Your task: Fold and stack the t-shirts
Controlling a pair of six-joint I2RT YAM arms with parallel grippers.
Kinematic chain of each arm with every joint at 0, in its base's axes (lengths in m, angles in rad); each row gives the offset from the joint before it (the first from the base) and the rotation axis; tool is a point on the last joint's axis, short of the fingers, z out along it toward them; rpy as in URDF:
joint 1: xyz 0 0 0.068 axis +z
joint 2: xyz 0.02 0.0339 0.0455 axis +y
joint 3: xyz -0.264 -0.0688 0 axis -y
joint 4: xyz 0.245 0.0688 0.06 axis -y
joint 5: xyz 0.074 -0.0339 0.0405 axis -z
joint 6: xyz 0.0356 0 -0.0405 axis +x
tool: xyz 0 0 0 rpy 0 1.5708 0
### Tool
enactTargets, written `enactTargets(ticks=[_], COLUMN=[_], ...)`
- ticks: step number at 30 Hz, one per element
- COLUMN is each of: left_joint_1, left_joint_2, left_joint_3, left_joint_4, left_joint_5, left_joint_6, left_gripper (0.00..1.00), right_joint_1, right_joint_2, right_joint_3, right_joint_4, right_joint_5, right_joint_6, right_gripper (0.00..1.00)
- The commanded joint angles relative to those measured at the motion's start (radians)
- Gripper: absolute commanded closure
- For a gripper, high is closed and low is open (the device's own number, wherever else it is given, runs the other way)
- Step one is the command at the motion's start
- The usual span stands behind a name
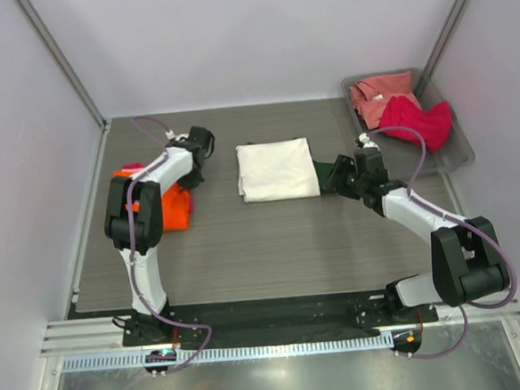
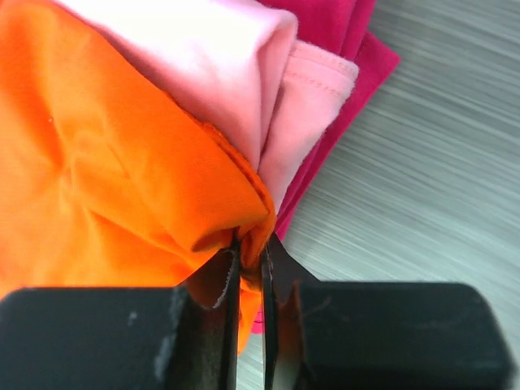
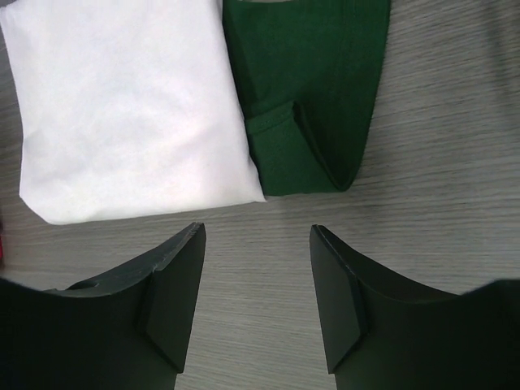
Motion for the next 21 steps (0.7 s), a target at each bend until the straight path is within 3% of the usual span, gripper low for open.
enactTargets(ticks=[1, 6, 7, 8, 9, 11, 15, 17, 21], left_joint_1=[-0.069, -0.1, -0.114, -0.118, -0.121, -0.121, -0.121, -0.121, -0.121], left_joint_2=[-0.042, -0.009, -0.005, 0.003, 0.012, 0.011, -0.054, -0.075, -0.042], left_joint_3=[0.049, 0.107, 0.121, 0.131, 0.141, 0.158, 0.145, 0.109, 0.144], left_joint_4=[0.069, 0.091, 0.089, 0.086, 0.084, 0.083, 0.144, 0.216, 0.261], left_joint_5=[0.155, 0.257, 0.258, 0.266, 0.274, 0.301, 0.37, 0.482, 0.534], left_joint_6=[-0.085, -0.128, -0.141, -0.142, -0.147, -0.147, -0.145, -0.148, -0.162], left_gripper=[0.89, 0.81, 0.75, 0.57, 0.48, 0.36, 0.24, 0.08, 0.06], right_joint_1=[0.005, 0.002, 0.001, 0.001, -0.001, -0.001, -0.002, -0.006, -0.013], right_joint_2=[0.032, 0.139, 0.161, 0.187, 0.23, 0.278, 0.434, 0.489, 0.61], right_joint_3=[0.096, 0.191, 0.234, 0.255, 0.277, 0.349, 0.484, 0.561, 0.666], right_joint_4=[-0.023, -0.035, -0.037, -0.04, -0.044, -0.054, -0.101, -0.117, -0.135], right_joint_5=[0.048, 0.057, 0.057, 0.049, 0.046, 0.042, 0.023, 0.013, -0.003], right_joint_6=[-0.018, -0.015, -0.012, -0.01, -0.009, -0.01, -0.02, -0.024, -0.029], right_gripper=[0.4, 0.4, 0.4, 0.4, 0.4, 0.37, 0.23, 0.2, 0.2])
